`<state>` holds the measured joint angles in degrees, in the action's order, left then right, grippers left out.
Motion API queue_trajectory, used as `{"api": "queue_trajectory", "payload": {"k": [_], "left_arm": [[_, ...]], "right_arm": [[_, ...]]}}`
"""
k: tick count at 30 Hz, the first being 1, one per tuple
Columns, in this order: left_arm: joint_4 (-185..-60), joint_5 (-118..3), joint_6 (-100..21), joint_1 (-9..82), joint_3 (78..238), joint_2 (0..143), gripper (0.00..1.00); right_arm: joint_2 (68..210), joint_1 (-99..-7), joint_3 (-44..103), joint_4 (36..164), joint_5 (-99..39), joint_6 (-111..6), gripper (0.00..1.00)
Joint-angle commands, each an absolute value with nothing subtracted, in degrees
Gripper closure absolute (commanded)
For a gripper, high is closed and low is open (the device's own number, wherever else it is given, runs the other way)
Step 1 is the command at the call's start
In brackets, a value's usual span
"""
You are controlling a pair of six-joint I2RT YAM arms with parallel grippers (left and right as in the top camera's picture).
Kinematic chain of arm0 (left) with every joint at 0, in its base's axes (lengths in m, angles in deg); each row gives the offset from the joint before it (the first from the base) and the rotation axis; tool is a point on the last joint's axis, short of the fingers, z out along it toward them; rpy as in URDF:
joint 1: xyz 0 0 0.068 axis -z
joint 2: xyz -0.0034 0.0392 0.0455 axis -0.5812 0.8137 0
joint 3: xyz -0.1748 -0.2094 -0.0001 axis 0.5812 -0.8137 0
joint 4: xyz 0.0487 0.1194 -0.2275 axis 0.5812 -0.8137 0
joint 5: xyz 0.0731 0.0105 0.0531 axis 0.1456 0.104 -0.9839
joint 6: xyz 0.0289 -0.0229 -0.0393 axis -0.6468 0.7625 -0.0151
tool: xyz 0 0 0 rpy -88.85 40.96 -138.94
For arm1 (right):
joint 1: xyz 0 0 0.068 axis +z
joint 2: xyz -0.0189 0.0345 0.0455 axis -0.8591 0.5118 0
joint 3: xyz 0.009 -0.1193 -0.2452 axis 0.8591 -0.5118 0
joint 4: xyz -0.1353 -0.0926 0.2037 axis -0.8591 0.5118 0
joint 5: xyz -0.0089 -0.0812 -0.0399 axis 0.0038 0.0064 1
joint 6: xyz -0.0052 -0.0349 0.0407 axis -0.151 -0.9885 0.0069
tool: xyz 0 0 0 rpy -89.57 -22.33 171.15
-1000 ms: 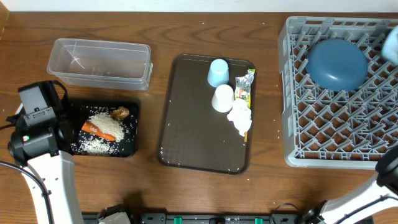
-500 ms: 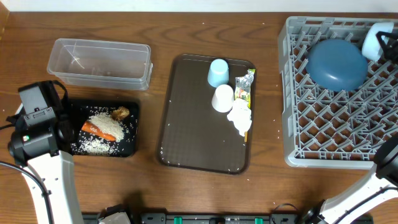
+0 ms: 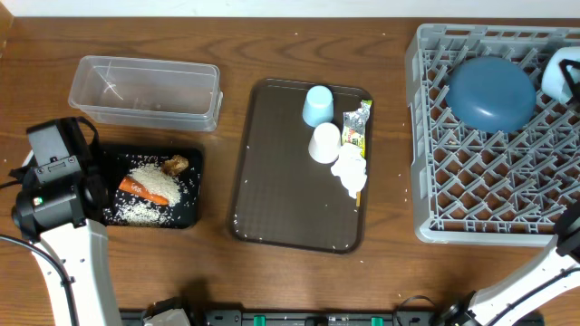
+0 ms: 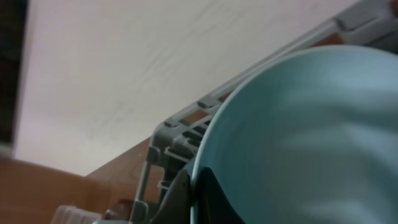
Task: Sort waste into correct bins and load items into the dishwasher rack
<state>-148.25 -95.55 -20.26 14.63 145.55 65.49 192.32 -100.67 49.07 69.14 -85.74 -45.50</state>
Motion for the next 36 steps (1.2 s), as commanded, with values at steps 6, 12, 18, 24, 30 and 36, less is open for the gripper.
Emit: {"api": "queue_trajectory", "payload": {"k": [6, 12, 18, 24, 30, 36], "left_arm": [[-148.4, -95.4, -19.8, 14.3, 146.7, 65.5, 0.02], [-148.4, -95.4, -19.8, 14.3, 146.7, 65.5, 0.02], [-148.4, -95.4, -19.8, 14.3, 146.7, 65.5, 0.02], [-148.4, -95.4, -19.8, 14.3, 146.7, 65.5, 0.02], [-148.4, -95.4, -19.8, 14.3, 146.7, 65.5, 0.02], [-148.4, -95.4, -19.8, 14.3, 146.7, 65.5, 0.02]], "right_arm": [[195.0, -100.8, 49.4, 59.6, -92.5, -36.6, 0.99], [195.0, -100.0, 49.4, 42.3, -95.9, -19.0, 0.99], [195.0, -100.2, 49.3, 47.7, -95.5, -22.9, 0.99], [195.0, -100.5, 49.3, 58.9, -92.6, -31.9, 0.99], [195.0, -102.7, 49.3, 60.0, -91.3, -32.4, 0.99], [195.0, -105.3, 49.3, 61.9, -91.2, -32.7, 0.99]]}}
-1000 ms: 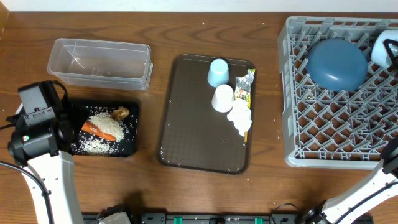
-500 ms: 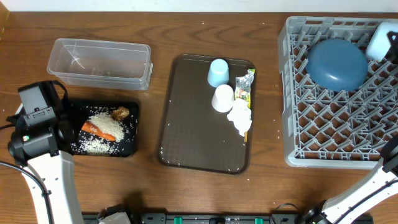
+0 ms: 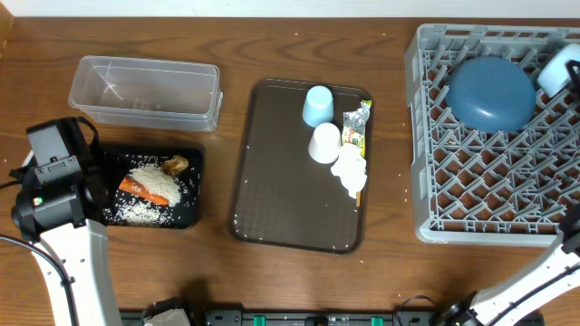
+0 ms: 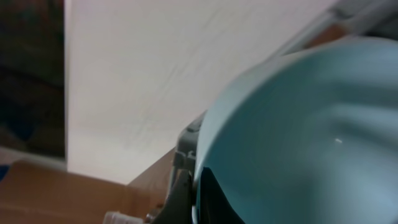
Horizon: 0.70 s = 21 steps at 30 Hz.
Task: Sort waste into correct bins and load items into the dishwasher rack
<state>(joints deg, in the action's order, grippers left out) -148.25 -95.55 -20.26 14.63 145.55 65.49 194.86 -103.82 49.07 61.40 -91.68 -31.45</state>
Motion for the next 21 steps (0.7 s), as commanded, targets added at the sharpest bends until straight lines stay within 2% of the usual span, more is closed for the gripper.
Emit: {"api": "queue_trajectory", "payload": {"k": [1, 9, 13, 17, 18, 21], "left_arm": [[-148.4, -95.4, -19.8, 14.3, 146.7, 65.5, 0.02], [-148.4, -95.4, -19.8, 14.3, 146.7, 65.5, 0.02], [-148.4, -95.4, -19.8, 14.3, 146.7, 65.5, 0.02], [-148.4, -95.4, -19.8, 14.3, 146.7, 65.5, 0.02], [-148.4, -95.4, -19.8, 14.3, 146.7, 65.5, 0.02], [-148.4, -95.4, -19.8, 14.3, 146.7, 65.5, 0.02]], "right_arm": [[195.0, -105.8, 49.3, 61.9, -91.2, -32.7, 0.99], [194.5, -107.6, 49.3, 61.8, -92.0, -31.4, 0.99], [192.8, -108.0, 49.3, 65.6, -90.2, -31.5, 0.98], [190.8, -108.6, 49.3, 75.0, -84.5, -35.1, 0.83], [190.4, -108.6, 49.3, 77.5, -82.8, -36.3, 0.76], [188.4, -108.8, 49.3, 86.9, -74.5, -41.8, 0.66]]}}
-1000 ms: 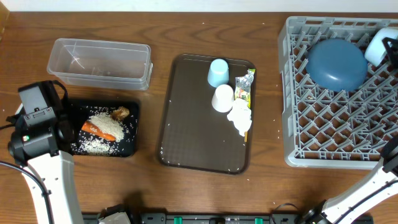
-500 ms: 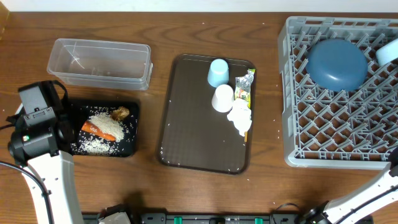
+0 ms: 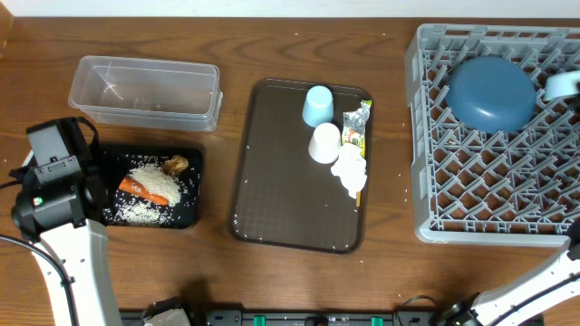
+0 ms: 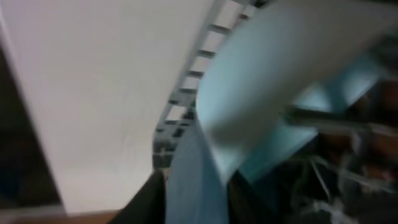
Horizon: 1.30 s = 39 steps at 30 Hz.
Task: Sort waste into correct bins and load items into the dishwasher rack
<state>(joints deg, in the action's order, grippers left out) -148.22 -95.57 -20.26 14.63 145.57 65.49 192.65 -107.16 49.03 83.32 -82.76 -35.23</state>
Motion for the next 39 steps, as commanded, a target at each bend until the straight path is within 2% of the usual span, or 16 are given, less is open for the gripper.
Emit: {"api": "queue_trajectory", "payload": {"k": [1, 5, 15, 18, 21, 24, 25, 28, 29, 30, 31, 39], "left_arm": [[-148.4, -95.4, -19.8, 14.3, 146.7, 65.5, 0.02], [-148.4, -95.4, -19.8, 14.3, 146.7, 65.5, 0.02], [-148.4, -95.4, -19.8, 14.3, 146.7, 65.5, 0.02], [-148.4, -95.4, -19.8, 14.3, 146.7, 65.5, 0.02], [-148.4, -95.4, -19.8, 14.3, 146.7, 65.5, 0.02], [-148.4, -95.4, -19.8, 14.3, 146.7, 65.5, 0.02], [-148.4, -95.4, -19.8, 14.3, 146.7, 65.5, 0.02], [-148.4, -95.4, -19.8, 14.3, 146.7, 65.5, 0.02], [-148.4, -95.4, -19.8, 14.3, 146.7, 65.5, 0.02], [-148.4, -95.4, -19.8, 14.3, 146.7, 65.5, 0.02], [-148.4, -95.4, -19.8, 14.3, 146.7, 65.5, 0.02], [-148.4, -95.4, -19.8, 14.3, 146.7, 65.5, 0.02]], "right_arm": [[187.5, -108.8, 49.3, 89.4, -71.7, -43.5, 0.64], [182.7, -108.4, 49.3, 96.2, -58.6, -45.6, 0.62], [164.8, -105.5, 49.3, 102.8, -41.6, -45.2, 0.64], [160.1, -102.0, 49.3, 104.2, -42.5, -45.2, 0.64], [156.2, -95.7, 49.3, 105.2, -49.4, -45.4, 0.61], [154.7, -88.3, 49.3, 105.7, -57.7, -47.7, 0.47], [154.7, -85.6, 49.3, 105.6, -59.4, -47.8, 0.46], [155.6, -75.8, 49.3, 106.8, -60.5, -50.0, 0.34], [156.2, -72.5, 49.3, 107.4, -60.2, -52.4, 0.28], [157.2, -68.1, 49.3, 108.5, -58.4, -54.7, 0.18], [158.1, -64.8, 49.3, 109.3, -56.0, -55.5, 0.12], [169.6, -42.8, 49.3, 111.6, -35.4, -56.3, 0.1]]}}
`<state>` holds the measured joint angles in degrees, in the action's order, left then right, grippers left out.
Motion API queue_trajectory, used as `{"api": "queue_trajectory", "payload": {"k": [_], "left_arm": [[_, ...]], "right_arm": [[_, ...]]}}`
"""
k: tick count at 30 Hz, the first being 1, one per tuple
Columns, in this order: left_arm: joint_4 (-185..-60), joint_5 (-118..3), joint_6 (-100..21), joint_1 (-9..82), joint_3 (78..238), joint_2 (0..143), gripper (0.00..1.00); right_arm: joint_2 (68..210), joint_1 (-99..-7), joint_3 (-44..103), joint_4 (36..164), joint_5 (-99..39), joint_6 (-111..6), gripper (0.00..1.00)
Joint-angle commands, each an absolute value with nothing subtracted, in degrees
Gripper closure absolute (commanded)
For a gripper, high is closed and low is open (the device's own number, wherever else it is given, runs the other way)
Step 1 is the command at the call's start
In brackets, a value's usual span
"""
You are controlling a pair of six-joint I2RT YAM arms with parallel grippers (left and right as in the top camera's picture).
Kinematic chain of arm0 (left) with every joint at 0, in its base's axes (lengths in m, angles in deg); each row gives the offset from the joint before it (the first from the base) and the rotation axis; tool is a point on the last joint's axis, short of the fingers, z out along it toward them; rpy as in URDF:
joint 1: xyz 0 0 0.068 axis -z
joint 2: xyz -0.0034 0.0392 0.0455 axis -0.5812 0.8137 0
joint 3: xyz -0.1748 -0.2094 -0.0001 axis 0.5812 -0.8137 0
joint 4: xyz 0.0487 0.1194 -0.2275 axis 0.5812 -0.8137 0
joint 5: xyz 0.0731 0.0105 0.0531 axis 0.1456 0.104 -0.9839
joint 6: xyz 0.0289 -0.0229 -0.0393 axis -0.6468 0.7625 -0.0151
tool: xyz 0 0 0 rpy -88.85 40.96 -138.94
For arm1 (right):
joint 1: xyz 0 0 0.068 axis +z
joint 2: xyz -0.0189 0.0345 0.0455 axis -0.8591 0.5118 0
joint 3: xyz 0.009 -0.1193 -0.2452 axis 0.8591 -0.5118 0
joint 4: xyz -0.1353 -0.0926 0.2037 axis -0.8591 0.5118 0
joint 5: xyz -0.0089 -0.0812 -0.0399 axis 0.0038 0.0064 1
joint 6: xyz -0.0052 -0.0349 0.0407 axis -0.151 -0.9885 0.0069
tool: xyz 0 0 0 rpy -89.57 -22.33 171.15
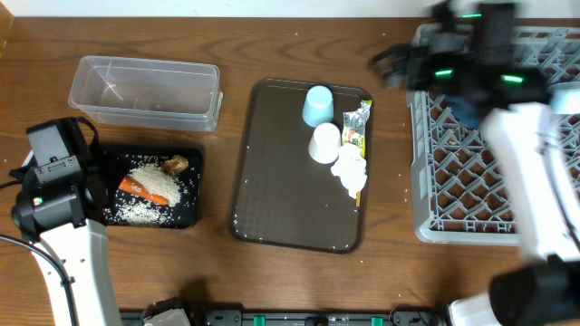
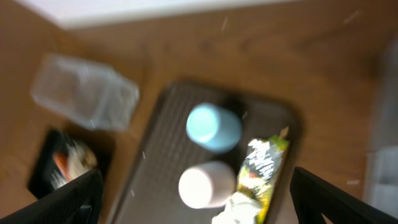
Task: Sort waste into correct bins and load items into the dishwasher rack
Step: 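Move the right gripper to the white cup on the brown tray and grasp it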
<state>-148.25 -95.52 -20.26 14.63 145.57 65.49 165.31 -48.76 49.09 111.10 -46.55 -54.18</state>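
Observation:
On the brown tray (image 1: 272, 199) stand an upturned blue cup (image 1: 318, 105) (image 2: 214, 127) and a white cup (image 1: 324, 142) (image 2: 202, 185), beside a yellow-green wrapper (image 1: 357, 127) (image 2: 264, 165) and crumpled white paper (image 1: 350, 168). My right gripper (image 1: 399, 63) (image 2: 199, 205) hangs open and blurred above the tray's far right corner, holding nothing. A pale blue bowl (image 1: 568, 98) lies at the right edge of the grey rack (image 1: 453, 195). The right arm covers most of the dark blue bowl (image 1: 460, 110). My left arm (image 1: 53, 177) sits at the near left, fingers hidden.
A clear plastic container (image 1: 145, 91) (image 2: 84, 93) stands at the far left. In front of it is a black tray (image 1: 186, 213) (image 2: 62, 165) with rice, carrot and a brown scrap. The right arm crosses over the rack's middle.
The right gripper was at the rack's far right edge, shut on the pale blue bowl. Now it is open over the tray's far right corner, and the bowl lies in the rack.
The right gripper held the pale blue bowl over the rack's far right corner, then further toward the right edge, then low at that edge. By now the bowl rests in the rack and the gripper is open near the tray. The left arm stayed still.

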Motion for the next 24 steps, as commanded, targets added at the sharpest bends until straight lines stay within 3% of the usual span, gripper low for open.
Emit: {"api": "queue_trajectory", "payload": {"k": [1, 12, 16, 24], "left_arm": [[-148.4, -95.4, -19.8, 14.3, 146.7, 65.5, 0.02], [-148.4, -95.4, -19.8, 14.3, 146.7, 65.5, 0.02], [-148.4, -95.4, -19.8, 14.3, 146.7, 65.5, 0.02], [-148.4, -95.4, -19.8, 14.3, 146.7, 65.5, 0.02]], "right_arm": [[171.4, -40.5, 49.3, 111.6, -32.5, -56.3, 0.1], [181.8, -26.8, 49.3, 113.6, -18.1, -50.6, 0.1], [182.3, -25.1, 49.3, 115.8, -10.1, -47.9, 0.09], [184.9, -25.2, 48.7, 115.4, -9.7, -47.0, 0.09]]}}
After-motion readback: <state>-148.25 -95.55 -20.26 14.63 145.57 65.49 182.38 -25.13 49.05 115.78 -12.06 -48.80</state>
